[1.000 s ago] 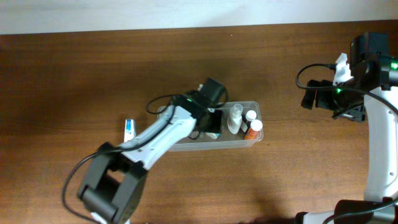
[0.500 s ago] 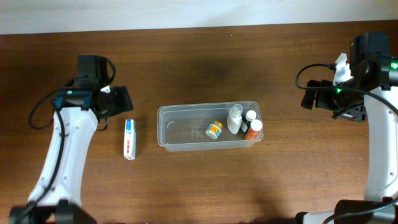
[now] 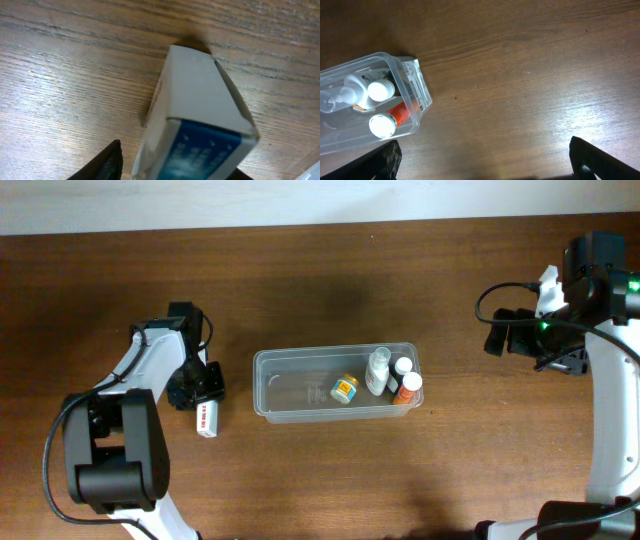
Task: Pack container
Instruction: 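Grasp the white toothpaste box with the left gripper, then lay the toothpaste box flat in the container's left side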
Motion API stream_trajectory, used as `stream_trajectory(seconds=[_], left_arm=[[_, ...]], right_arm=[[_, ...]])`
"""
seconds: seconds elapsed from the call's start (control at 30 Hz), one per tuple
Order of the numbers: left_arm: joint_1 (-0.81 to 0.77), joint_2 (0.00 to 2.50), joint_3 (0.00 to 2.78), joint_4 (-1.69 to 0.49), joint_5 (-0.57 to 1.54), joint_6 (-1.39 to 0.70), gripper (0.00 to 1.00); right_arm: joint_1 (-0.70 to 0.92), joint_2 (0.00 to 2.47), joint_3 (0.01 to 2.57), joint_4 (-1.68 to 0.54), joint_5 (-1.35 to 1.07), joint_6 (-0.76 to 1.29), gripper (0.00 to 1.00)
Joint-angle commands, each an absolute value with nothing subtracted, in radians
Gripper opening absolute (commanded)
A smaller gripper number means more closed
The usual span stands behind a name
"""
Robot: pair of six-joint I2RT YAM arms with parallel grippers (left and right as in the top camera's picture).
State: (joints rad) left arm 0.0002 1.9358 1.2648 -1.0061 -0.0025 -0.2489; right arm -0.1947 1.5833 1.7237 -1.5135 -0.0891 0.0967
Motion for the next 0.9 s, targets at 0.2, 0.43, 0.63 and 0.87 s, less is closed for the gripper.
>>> stream_trajectory(seconds=[0.2,0.43,0.63,0.87], left_arm=[[-0.018,1.825,1.282,-1.015,0.033,-0.244,0.22],[-0.123,1.541,1.343,-0.98,0.091,-0.202,0.22],[-0.384,1.444,1.342,-0.846,0.09,0.199,0.15],[-0.534,1.606,1.341,-0.845,0.089,0.477,0.1]], right_arm=[[-0.197,1.578,1.718,-1.511,-0.098,0.089,0.98],[-0.197,1.578,1.718,-1.51,-0.098,0.089,0.98],[-0.197,1.578,1.718,-1.51,-0.098,0.089,0.98],[-0.197,1.578,1.718,-1.511,-0.098,0.089,0.98]])
